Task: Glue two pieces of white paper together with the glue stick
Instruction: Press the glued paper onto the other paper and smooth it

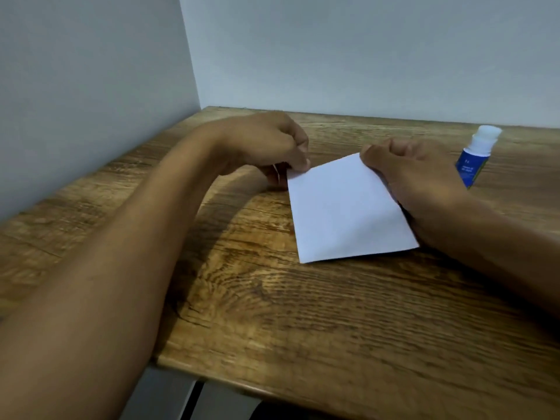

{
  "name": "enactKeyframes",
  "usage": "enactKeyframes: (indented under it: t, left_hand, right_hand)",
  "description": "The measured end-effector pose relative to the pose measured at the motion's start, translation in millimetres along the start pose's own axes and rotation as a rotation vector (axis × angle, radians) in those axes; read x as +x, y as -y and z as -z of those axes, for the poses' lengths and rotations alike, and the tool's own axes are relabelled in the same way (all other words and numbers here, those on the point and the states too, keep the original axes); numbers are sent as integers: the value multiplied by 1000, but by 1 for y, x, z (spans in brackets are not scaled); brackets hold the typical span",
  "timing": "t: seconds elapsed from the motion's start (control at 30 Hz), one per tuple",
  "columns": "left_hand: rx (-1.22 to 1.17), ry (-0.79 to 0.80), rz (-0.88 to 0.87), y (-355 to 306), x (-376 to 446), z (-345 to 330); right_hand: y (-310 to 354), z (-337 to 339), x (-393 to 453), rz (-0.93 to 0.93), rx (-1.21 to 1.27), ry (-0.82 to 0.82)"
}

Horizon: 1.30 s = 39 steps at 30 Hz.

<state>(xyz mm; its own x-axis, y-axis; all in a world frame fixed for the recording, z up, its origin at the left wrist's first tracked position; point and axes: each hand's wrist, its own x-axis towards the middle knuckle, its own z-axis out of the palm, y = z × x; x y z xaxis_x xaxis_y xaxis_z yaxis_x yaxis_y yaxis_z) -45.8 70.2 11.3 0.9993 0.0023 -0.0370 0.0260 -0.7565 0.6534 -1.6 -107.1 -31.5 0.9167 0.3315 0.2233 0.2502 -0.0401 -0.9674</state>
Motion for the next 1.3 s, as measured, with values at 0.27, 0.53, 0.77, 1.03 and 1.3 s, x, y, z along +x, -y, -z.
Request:
enactKeyframes:
  t: [0.27,0.53,0.77,1.03,1.3]
  left_hand:
    - [-8,73,-167,-18,2,-19]
    - [-120,-306,-70,-8,15,-15]
    - [-153,-481,70,4,16,-1]
    - [468,-336,-504,-22,5,-19]
    - [430,-304,-368,-18,10,-19]
  right_hand:
    - [2,-2,-1,34,-128,53]
    - [-2,-1,3,36,-128,31]
    - [1,1,0,-37,52,121]
    - [-4,-3,3,101,-160,53]
    - [-1,0,3,100,-128,52]
